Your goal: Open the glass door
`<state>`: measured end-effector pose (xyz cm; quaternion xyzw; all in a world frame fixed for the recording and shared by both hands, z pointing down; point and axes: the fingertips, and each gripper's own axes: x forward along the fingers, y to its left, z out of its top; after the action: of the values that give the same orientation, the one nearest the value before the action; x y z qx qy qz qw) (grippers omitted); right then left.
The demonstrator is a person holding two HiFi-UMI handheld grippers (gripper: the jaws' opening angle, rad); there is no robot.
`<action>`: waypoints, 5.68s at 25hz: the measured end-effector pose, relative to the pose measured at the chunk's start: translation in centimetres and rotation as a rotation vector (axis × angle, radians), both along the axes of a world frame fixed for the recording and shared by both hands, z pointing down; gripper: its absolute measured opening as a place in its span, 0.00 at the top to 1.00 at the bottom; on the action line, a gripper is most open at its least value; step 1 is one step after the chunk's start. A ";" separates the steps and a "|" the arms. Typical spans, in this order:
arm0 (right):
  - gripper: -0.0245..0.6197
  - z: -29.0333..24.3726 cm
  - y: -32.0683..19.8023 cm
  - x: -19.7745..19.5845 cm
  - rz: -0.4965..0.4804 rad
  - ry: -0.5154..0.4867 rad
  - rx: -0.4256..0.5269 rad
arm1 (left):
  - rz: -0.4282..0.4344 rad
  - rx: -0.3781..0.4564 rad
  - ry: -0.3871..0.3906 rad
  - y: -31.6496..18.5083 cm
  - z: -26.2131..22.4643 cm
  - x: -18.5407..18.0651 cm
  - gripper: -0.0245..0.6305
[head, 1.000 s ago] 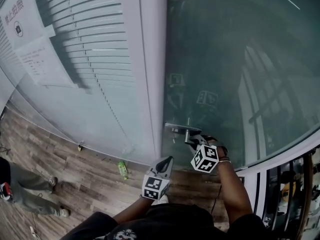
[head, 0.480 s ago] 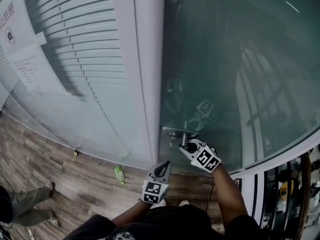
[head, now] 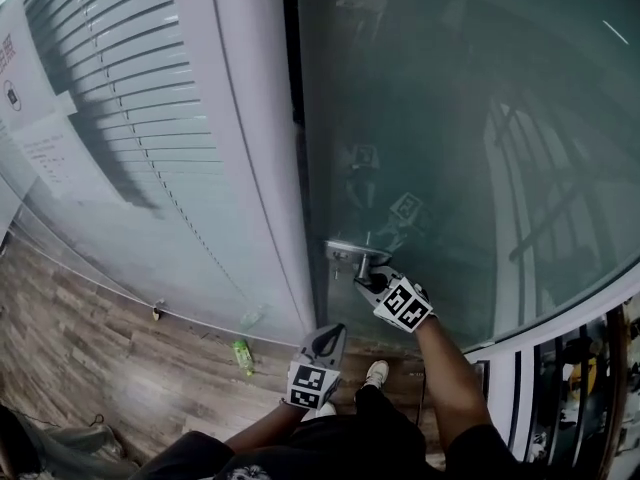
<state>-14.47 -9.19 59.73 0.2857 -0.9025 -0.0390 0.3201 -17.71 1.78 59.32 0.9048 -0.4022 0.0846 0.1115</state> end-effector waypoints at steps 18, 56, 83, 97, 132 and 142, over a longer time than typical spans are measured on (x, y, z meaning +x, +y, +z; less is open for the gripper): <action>0.93 -0.5 -16.2 6.9 0.126 -0.004 -0.066 | -0.103 -0.080 0.088 -12.2 -2.6 8.5 0.95; 0.94 1.5 -56.9 44.7 0.685 -0.122 -0.131 | -0.046 0.005 0.050 -53.4 -1.9 25.7 0.95; 0.94 2.5 -65.2 77.8 1.007 -0.153 -0.183 | -0.040 -0.043 -0.043 -60.6 0.4 40.7 0.95; 0.66 -3.3 -60.9 83.1 1.168 -0.027 0.053 | -0.093 -0.086 -0.042 -57.4 2.6 40.7 0.95; 0.93 -4.8 -0.8 40.2 0.916 -0.559 0.210 | 0.043 0.050 0.022 -12.9 -2.5 28.3 0.95; 0.93 -4.2 15.3 43.0 0.882 -0.531 0.272 | -0.032 0.079 0.027 1.3 -2.8 31.6 0.95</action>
<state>28.49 6.09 55.56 0.6768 -0.7335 0.0564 0.0268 13.91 3.09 56.48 0.9030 -0.4181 0.0547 0.0824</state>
